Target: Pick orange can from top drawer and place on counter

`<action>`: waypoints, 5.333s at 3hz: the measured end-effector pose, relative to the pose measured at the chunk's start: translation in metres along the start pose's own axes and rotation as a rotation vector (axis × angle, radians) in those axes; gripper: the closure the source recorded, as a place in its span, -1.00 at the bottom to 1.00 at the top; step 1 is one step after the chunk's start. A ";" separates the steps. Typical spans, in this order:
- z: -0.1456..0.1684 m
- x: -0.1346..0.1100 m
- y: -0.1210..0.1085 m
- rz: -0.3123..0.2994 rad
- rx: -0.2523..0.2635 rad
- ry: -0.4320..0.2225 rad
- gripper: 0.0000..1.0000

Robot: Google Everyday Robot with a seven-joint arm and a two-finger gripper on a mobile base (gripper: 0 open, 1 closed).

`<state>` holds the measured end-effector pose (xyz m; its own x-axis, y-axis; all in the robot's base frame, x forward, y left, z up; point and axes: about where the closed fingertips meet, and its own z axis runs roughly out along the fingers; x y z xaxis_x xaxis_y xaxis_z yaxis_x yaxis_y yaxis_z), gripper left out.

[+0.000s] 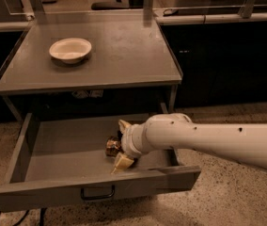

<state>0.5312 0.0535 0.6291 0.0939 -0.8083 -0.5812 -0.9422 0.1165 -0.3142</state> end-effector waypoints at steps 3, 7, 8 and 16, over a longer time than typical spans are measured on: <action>0.011 0.008 -0.005 -0.019 -0.089 0.085 -1.00; 0.017 0.025 -0.005 0.028 -0.112 0.125 -0.17; 0.017 0.025 -0.005 0.028 -0.112 0.125 0.27; -0.167 -0.159 -0.147 -0.426 0.330 0.461 1.00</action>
Offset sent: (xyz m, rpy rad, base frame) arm 0.0232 -0.0047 -0.0194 -0.1756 0.1330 0.0678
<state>0.6012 0.0688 0.8927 0.2177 -0.9760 -0.0031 -0.7003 -0.1540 -0.6971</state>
